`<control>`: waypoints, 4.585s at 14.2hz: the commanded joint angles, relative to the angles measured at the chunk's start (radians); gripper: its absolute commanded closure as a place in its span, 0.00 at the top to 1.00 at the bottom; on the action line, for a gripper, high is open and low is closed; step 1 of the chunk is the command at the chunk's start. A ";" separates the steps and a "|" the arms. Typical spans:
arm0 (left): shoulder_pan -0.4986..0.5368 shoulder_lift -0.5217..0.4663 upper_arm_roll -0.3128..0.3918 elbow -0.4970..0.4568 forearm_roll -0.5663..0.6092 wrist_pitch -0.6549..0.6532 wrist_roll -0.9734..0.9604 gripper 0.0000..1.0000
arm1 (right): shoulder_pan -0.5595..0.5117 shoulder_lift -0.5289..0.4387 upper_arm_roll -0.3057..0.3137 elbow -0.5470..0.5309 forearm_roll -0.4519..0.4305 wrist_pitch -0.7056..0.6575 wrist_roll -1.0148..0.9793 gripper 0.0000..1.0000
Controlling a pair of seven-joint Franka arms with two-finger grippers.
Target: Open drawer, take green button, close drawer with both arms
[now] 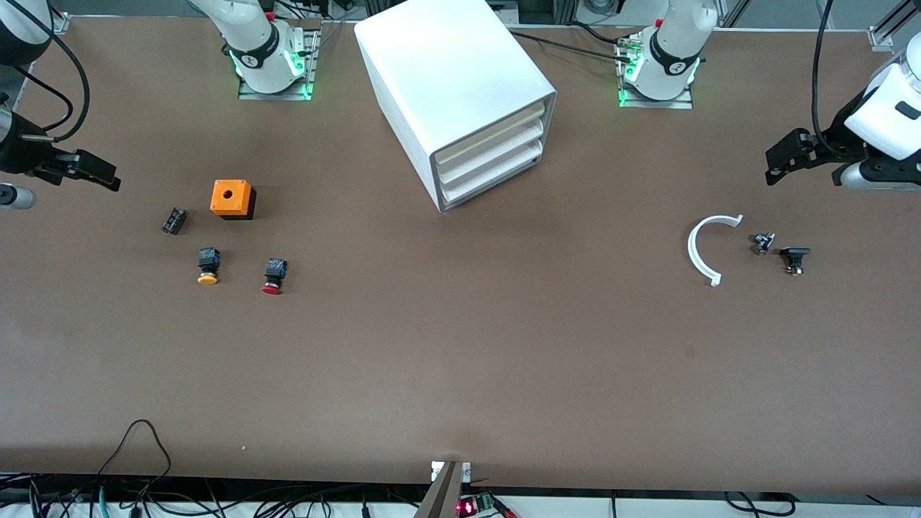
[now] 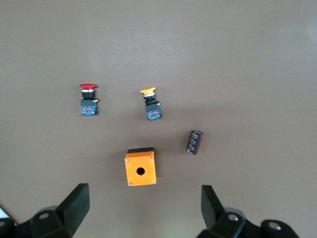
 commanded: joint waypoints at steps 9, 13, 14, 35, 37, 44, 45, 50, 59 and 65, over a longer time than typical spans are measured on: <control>-0.011 0.067 -0.041 0.028 -0.009 -0.049 0.008 1.00 | -0.006 0.018 0.014 -0.007 0.026 0.008 -0.004 1.00; -0.012 0.107 -0.058 0.017 -0.015 -0.041 0.022 1.00 | -0.003 0.018 0.014 -0.007 0.026 0.017 -0.004 1.00; -0.012 0.145 -0.061 0.012 -0.021 -0.041 0.025 1.00 | -0.003 0.019 0.014 -0.007 0.026 0.018 -0.004 1.00; -0.032 0.501 -0.186 -0.581 -1.011 0.242 0.675 1.00 | 0.008 0.116 0.103 -0.008 0.098 0.100 -0.004 1.00; -0.058 0.523 -0.195 -0.594 -1.032 0.255 0.712 1.00 | 0.011 0.125 0.103 -0.007 0.097 0.095 0.016 1.00; -0.119 0.566 -0.239 -0.621 -1.110 0.304 0.716 0.77 | 0.010 0.141 0.103 -0.005 0.091 0.101 0.019 1.00; -0.121 0.569 -0.242 -0.624 -1.110 0.324 0.716 0.58 | 0.010 0.142 0.103 -0.004 0.090 0.101 0.014 1.00; -0.121 0.566 -0.246 -0.621 -1.097 0.351 0.706 0.00 | 0.010 0.156 0.103 -0.004 0.086 0.107 -0.035 1.00; -0.052 0.521 -0.123 -0.486 -1.087 0.515 0.735 0.00 | 0.019 0.197 0.109 0.081 0.089 0.109 -0.038 1.00; -0.050 0.443 -0.123 -0.497 -1.089 0.557 0.725 1.00 | 0.031 0.331 0.225 0.257 0.092 0.123 -0.130 1.00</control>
